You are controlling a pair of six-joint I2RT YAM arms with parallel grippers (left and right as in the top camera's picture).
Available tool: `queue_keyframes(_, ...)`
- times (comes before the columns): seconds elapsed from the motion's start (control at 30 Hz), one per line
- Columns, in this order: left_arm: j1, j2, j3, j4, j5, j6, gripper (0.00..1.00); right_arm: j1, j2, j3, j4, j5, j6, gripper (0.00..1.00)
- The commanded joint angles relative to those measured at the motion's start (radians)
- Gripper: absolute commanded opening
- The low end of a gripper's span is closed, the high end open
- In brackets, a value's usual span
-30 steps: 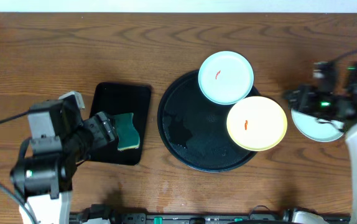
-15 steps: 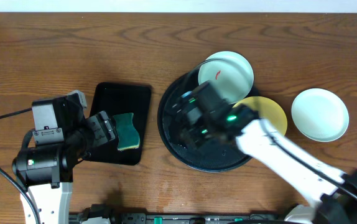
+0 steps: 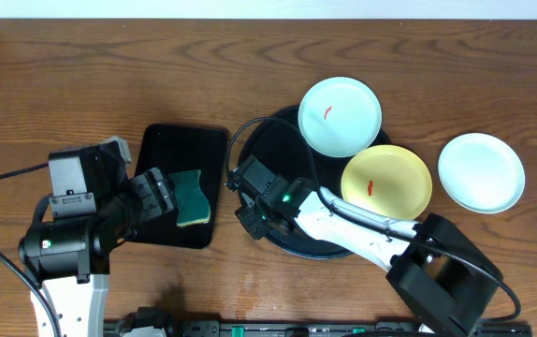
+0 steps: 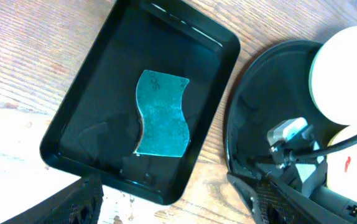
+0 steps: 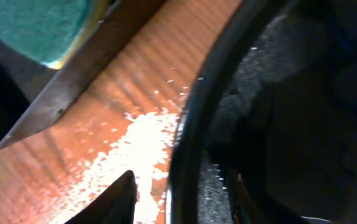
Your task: Clean dirty plates on tray and stack at the side
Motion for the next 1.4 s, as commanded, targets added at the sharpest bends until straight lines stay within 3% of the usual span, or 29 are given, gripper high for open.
queue_keyframes(0.0, 0.005, -0.005, 0.021, -0.005, -0.013, 0.017, 0.80, -0.003, -0.017, 0.018, -0.038, 0.062, 0.002, 0.43)
queue_keyframes(0.13, 0.005, -0.005, 0.021, -0.005, -0.013, 0.017, 0.80, -0.062, -0.092, 0.065, -0.149, 0.052, 0.053, 0.33)
queue_keyframes(0.27, 0.005, -0.005, 0.021, -0.006, -0.013, 0.017, 0.80, -0.189, -0.202, 0.084, -0.269, 0.048, 0.142, 0.31)
queue_keyframes(0.43, 0.005, -0.005, 0.021, -0.005, -0.013, 0.017, 0.80, -0.341, -0.241, 0.083, -0.365, -0.126, 0.095, 0.28)
queue_keyframes(0.53, 0.005, -0.005, 0.021, -0.005, -0.013, 0.017, 0.80, -0.364, -0.222, 0.069, -0.507, -0.086, 0.106, 0.22)
queue_keyframes(0.73, 0.005, -0.005, 0.021, -0.007, -0.013, 0.017, 0.80, -0.364, -0.211, -0.026, -0.650, -0.010, 0.218, 0.26)
queue_keyframes(0.87, 0.005, -0.005, 0.021, -0.008, -0.013, 0.017, 0.80, -0.364, -0.211, -0.123, -0.648, 0.006, 0.299, 0.29)
queue_keyframes(0.97, 0.005, -0.005, 0.021, -0.008, -0.013, 0.017, 0.80, -0.361, -0.211, -0.184, -0.592, -0.003, 0.281, 0.29)
queue_keyframes(1.1, 0.005, -0.005, 0.021, -0.007, -0.013, 0.017, 0.80, -0.317, -0.211, -0.236, -0.388, -0.052, 0.083, 0.17)
queue_keyframes(1.2, 0.005, -0.005, 0.021, -0.012, -0.013, 0.017, 0.80, -0.285, -0.211, -0.270, -0.340, 0.031, 0.102, 0.07)
queue_keyframes(1.3, 0.005, -0.005, 0.021, -0.021, -0.013, 0.017, 0.80, -0.275, -0.211, -0.302, -0.328, 0.097, 0.163, 0.04)
queue_keyframes(1.37, 0.005, -0.005, 0.021, -0.023, -0.013, 0.017, 0.80, -0.275, -0.211, -0.310, -0.327, 0.101, 0.185, 0.13)
